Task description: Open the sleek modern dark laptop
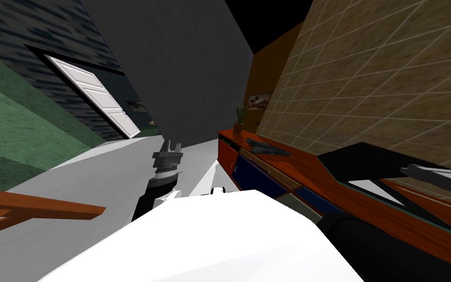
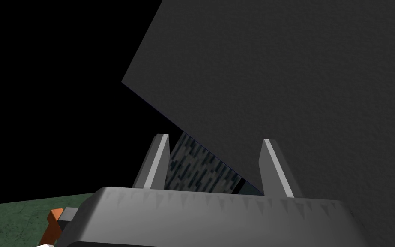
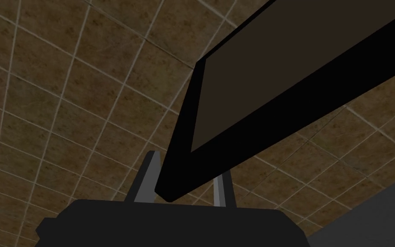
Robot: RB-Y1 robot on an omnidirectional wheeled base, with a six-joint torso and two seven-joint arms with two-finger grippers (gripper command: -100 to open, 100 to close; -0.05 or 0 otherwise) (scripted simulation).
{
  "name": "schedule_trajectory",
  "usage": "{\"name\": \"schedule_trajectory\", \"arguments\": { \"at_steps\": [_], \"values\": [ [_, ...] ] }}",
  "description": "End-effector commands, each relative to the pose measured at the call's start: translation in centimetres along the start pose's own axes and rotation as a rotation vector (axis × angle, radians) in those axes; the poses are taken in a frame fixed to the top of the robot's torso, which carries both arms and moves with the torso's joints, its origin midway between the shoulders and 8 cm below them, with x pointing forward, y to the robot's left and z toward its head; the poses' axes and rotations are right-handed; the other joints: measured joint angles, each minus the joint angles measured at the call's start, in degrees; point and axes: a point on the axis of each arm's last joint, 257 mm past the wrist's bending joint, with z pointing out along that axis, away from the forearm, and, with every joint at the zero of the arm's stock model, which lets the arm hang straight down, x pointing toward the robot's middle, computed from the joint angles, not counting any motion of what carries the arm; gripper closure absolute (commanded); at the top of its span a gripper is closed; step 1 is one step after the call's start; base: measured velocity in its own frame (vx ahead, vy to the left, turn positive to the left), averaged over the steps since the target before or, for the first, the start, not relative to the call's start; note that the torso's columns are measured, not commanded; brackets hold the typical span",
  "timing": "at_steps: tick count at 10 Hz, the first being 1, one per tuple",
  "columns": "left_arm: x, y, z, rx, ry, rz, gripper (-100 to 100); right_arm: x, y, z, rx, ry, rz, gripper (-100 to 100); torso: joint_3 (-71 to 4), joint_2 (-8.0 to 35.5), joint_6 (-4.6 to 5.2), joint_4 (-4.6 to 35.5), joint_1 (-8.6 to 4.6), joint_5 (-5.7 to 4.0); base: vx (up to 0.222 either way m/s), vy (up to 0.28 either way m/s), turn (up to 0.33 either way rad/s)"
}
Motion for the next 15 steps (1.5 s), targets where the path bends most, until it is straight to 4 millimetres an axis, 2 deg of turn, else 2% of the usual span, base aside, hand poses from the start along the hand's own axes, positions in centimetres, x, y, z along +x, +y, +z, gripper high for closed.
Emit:
{"name": "schedule_trajectory", "arguments": {
  "at_steps": [1,4,5,6,12,13,15],
  "values": [
    [0.0,0.0,0.0,0.0,0.0,0.0,0,2.1,0.1,-0.5,0.0,0.017,0.109,100,-0.01,-0.03,0.02,-0.02,-0.01,-0.03,-0.057,-0.05,0.009],
    [0.0,0.0,0.0,0.0,0.0,0.0,0,4.2,0.5,-0.7,0.006,0.021,0.275,100,-0.06,-0.1,-0.09,-0.06,-0.05,-0.08,-0.088,-0.052,0.006],
    [0.0,0.0,0.0,0.0,0.0,0.0,0,3.0,0.1,-0.4,0.01,0.009,0.25,100,-0.12,-0.18,-0.09,-0.09,-0.06,-0.03,-0.038,-0.021,-0.001],
    [0.0,0.0,0.0,0.0,0.0,0.0,0,4.5,0.4,-0.6,0.015,0.013,0.338,100,-0.3,-0.36,-0.15,-0.12,0.1,0.2,-0.049,-0.027,0.018],
    [0.0,0.0,0.0,0.0,0.0,0.0,0,9.0,2.3,-1.1,0.027,0.026,0.578,100,-0.36,-0.46,-0.38,-0.18,0.28,0.2,-0.058,-0.036,0.02],
    [0.0,0.0,0.0,0.0,0.0,0.0,0,7.1,1.0,-1.0,0.029,0.015,0.554,-100,-0.38,-0.48,-0.45,-0.18,0.31,0.23,-0.011,-0.002,-0.065],
    [0.0,0.0,0.0,0.0,0.0,0.0,0,5.9,0.4,-0.8,0.022,0.01,0.553,-100,-0.46,-0.47,-0.2,-0.12,0.58,0.6,0.045,0.013,-0.065]
  ]
}}
